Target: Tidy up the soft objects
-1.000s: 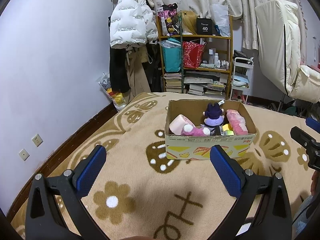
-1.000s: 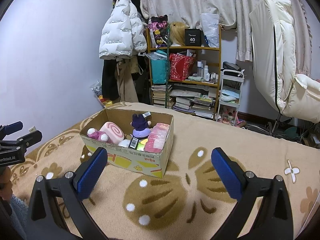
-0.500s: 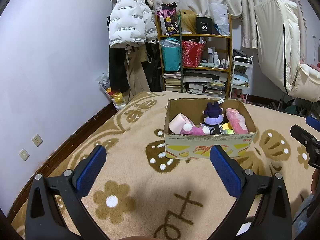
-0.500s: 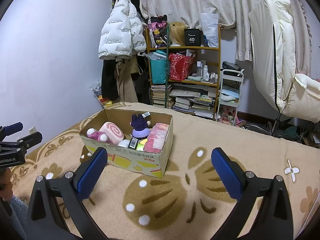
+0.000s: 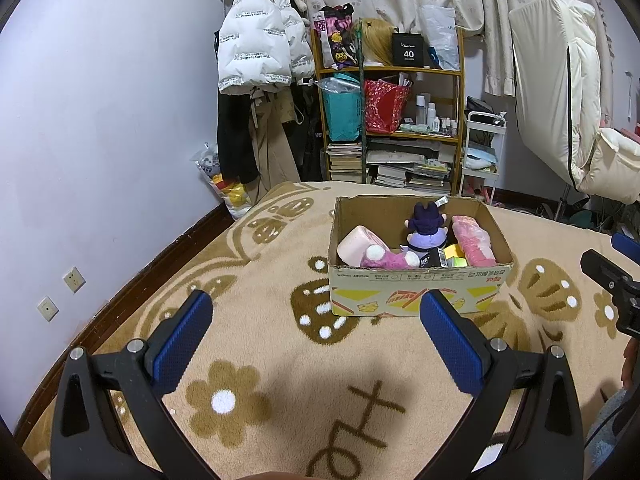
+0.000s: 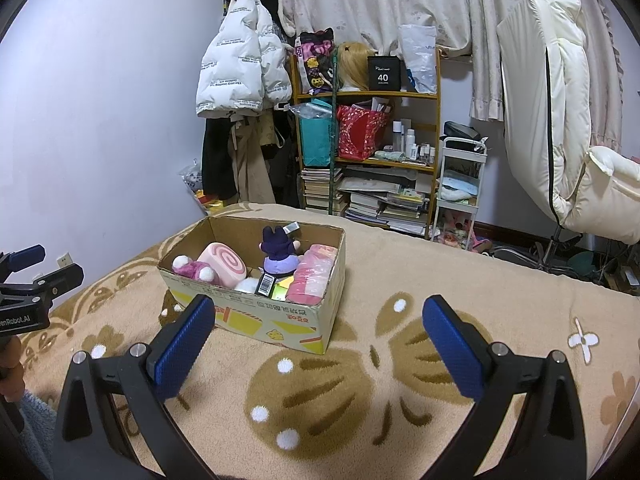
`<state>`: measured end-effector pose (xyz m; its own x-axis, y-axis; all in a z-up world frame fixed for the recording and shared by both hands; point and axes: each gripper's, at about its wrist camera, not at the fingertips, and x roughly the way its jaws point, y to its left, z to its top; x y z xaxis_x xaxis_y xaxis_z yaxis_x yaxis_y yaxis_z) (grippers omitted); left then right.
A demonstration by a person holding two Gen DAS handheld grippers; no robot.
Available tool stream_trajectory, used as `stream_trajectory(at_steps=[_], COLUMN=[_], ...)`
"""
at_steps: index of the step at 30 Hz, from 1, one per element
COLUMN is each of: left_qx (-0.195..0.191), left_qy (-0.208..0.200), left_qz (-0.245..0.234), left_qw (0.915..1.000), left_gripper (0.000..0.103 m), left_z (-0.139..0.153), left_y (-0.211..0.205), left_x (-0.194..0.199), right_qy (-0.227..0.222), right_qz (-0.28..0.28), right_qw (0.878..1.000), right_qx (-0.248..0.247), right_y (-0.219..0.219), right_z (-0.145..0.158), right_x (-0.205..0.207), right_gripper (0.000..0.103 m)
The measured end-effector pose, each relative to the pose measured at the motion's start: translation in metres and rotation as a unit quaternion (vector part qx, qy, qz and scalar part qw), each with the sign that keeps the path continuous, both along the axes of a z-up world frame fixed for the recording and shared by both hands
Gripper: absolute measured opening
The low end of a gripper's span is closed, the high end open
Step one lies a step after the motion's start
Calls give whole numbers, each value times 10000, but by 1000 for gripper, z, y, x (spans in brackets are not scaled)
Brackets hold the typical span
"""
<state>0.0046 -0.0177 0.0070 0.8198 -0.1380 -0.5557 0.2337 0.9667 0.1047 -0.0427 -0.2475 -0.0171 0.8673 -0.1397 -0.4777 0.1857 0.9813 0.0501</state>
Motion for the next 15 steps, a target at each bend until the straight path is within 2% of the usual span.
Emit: stream_trajectory(at_steps=[15], left_qx=[-6], left_qy=[56], left_qz=[-1], left_qw=[10000], left_gripper=[102], left_z=[-7], left_y=[0], left_x=[-3], right_qy=[9], right_qz=[2], right_qw=[10000], right_qx=[-2], right_y=[0], right_z=[0], right_x=[0], right_gripper=[103])
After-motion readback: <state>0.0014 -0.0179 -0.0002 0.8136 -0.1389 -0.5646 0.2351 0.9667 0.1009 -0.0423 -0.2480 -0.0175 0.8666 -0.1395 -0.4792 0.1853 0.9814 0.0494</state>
